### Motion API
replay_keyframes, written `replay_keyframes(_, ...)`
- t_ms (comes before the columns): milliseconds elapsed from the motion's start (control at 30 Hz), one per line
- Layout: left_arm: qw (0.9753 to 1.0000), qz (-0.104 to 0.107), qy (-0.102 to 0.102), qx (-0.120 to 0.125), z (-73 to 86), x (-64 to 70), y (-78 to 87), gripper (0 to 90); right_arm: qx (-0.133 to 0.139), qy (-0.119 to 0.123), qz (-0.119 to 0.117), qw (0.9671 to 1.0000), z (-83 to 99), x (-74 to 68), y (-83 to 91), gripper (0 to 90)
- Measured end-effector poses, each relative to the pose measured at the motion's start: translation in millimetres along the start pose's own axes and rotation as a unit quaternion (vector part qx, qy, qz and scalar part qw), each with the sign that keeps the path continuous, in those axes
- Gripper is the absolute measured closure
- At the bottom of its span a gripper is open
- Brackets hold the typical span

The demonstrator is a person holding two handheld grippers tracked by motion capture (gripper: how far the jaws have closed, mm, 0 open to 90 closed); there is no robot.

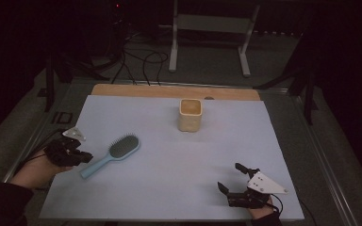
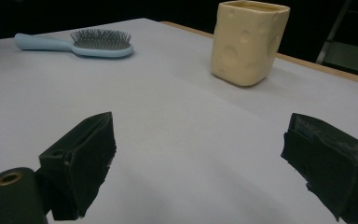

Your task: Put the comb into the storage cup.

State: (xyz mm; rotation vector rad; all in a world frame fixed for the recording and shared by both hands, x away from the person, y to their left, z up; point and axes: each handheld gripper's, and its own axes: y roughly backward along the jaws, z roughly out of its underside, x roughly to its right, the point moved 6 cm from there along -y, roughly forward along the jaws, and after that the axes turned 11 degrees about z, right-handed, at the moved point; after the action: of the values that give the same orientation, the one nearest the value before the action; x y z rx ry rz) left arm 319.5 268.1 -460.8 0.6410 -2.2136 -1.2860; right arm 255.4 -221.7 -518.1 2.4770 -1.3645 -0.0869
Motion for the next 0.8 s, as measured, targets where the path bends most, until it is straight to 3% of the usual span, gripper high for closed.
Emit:
replay_keyframes(133, 1.0, -0.002, 0.006, 0.006, -3.1, -3.3, 2.3, 77.0, 0.0, 0.0, 0.001, 1.0, -0.3, -0.3, 0.1, 8.7)
replay_keyframes(233, 1.0, -0.004, -0.001, -0.008, -5.3, -4.0, 0.7, 61.1, -0.001, 0.001, 0.0, 1.0, 0.0, -0.5, -0.2, 8.7)
replay_keyframes(400, 0.9997, -0.008, -0.004, -0.022, -9.4, -4.4, -4.5, 47.6, -0.001, 0.001, 0.0, 1.0, 0.0, -0.4, -0.3, 8.7)
replay_keyframes(600, 0.9985, 0.007, -0.004, -0.055, -12.1, -2.5, -17.1, 21.1, -0.001, 0.002, 0.0, 1.0, 0.0, -0.6, -0.2, 8.7)
replay_keyframes(733, 0.9978, 0.012, -0.008, -0.065, -13.9, -1.2, -26.2, 11.5, -0.001, 0.002, -0.001, 1.0, 0.2, -0.7, -0.4, 8.7)
replay_keyframes(800, 0.9975, 0.021, -0.014, -0.065, -15.1, -0.2, -30.2, 1.3, -0.001, 0.002, 0.0, 1.0, -0.1, -0.7, -0.2, 8.7)
